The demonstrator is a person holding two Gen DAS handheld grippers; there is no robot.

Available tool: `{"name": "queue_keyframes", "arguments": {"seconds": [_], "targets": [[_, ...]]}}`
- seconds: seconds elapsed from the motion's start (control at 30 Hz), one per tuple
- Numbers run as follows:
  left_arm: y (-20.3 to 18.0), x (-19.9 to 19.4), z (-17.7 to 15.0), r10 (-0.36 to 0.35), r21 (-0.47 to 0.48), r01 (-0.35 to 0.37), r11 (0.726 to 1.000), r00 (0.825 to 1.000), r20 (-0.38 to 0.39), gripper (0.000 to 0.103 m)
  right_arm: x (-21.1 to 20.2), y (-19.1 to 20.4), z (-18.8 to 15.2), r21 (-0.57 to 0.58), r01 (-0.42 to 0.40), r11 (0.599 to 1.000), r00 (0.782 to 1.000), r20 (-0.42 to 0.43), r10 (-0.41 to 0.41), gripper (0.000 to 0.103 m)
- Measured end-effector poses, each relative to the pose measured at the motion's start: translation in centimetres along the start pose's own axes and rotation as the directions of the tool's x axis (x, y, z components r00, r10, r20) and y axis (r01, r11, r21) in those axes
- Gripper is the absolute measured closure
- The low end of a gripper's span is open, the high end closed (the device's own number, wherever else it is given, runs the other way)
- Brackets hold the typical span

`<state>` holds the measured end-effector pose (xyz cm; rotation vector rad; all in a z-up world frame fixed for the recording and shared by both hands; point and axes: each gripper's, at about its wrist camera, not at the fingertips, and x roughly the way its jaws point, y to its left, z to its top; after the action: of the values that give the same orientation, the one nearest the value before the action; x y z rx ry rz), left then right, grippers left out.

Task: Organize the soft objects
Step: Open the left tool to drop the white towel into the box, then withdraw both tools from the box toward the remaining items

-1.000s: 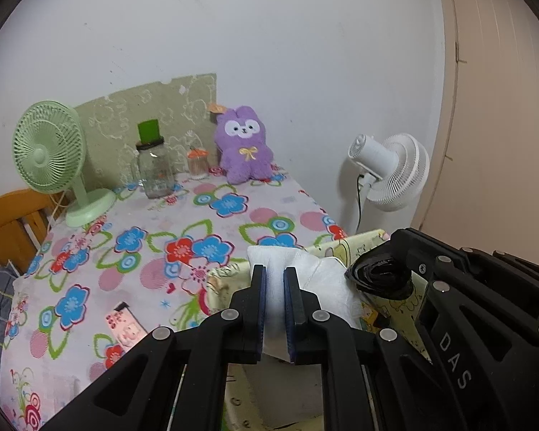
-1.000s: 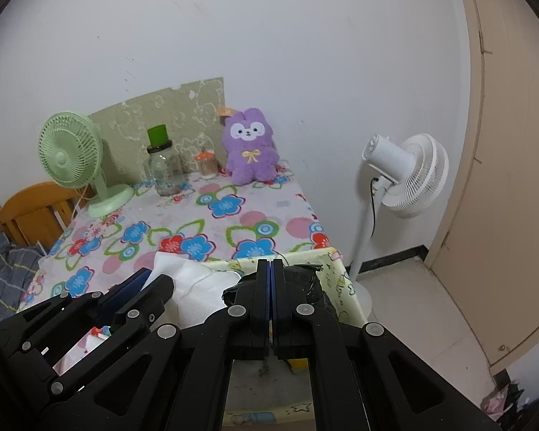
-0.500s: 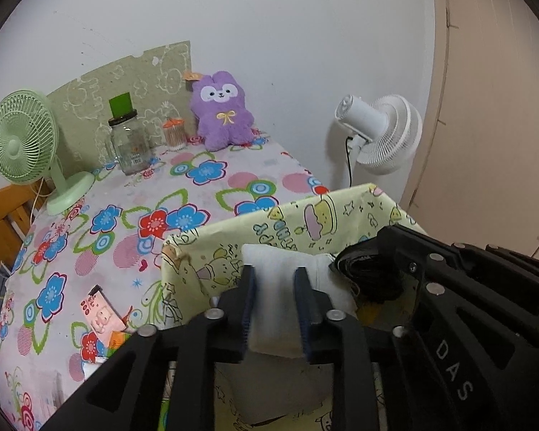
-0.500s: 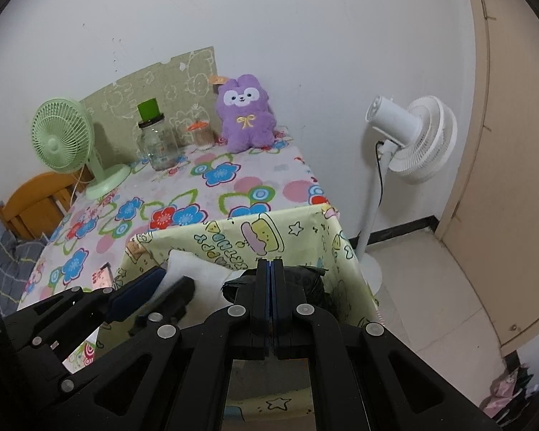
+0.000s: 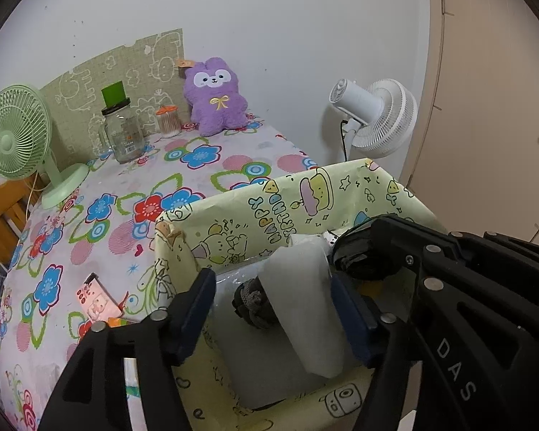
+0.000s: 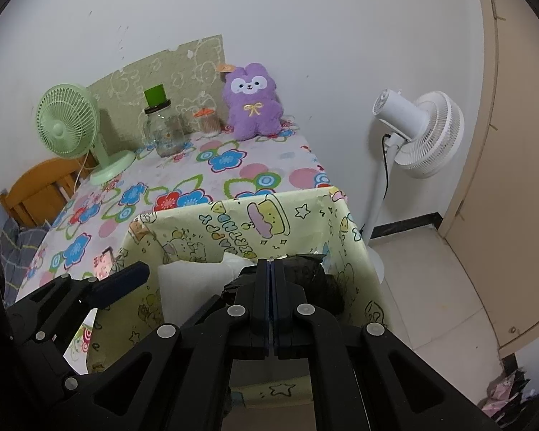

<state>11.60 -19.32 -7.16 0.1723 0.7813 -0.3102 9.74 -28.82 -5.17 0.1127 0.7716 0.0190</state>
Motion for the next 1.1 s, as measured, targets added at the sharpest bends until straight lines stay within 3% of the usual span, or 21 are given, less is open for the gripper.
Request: {"name": "queue_keyframes", "arguments": {"seconds": [0.37, 0.8, 0.87, 0.93, 1.0, 1.1], "targets": [[0.3, -1.8, -0.9, -0.009, 0.019, 0.009, 1.0, 1.0, 0.019, 0.018, -0.7, 0.8, -0.8, 0.011, 0.035, 0.999, 0.999, -0.035, -0.034, 0.099], [0.6, -3.5, -2.2, -0.017, 0.035, 0.016, 0.999, 0.999, 0.03, 0.016, -2.1, 1.8, -1.8, 0.004, 0.063, 0.998, 0.997, -0.043, -0.063, 0.097], [0.8, -3.7, -2.5, -0.017, 0.031, 0.016, 0.999, 0.999, 0.029, 0.015, -2.2, 1.9, -2.0, 0.015, 0.073, 0.997, 0.996, -0.053, -0.072, 0.08], [1.0, -3.9, -2.6, 0.001, 0.029, -0.002, 1.0, 0.999, 0.036, 0.014, -2.4, 1.9, -2.1, 0.04, 0.068, 0.997, 0.997, -0.045, -0.066, 0.044], [1.4, -4.3, -2.7, -0.019, 0.018, 0.019, 1.0, 0.999, 0.044, 0.013, -3.1, 2.2, -2.4, 0.042, 0.045, 0.998, 0.999, -0.012, -0.045, 0.03], [1.8, -4.7, -2.8, -0.018, 0.011, 0.017, 1.0, 0.999, 0.049, 0.013, -3.9, 3.0, -2.6, 0.027, 0.056, 0.998, 0.998, 0.022, -0.057, 0.028]]}}
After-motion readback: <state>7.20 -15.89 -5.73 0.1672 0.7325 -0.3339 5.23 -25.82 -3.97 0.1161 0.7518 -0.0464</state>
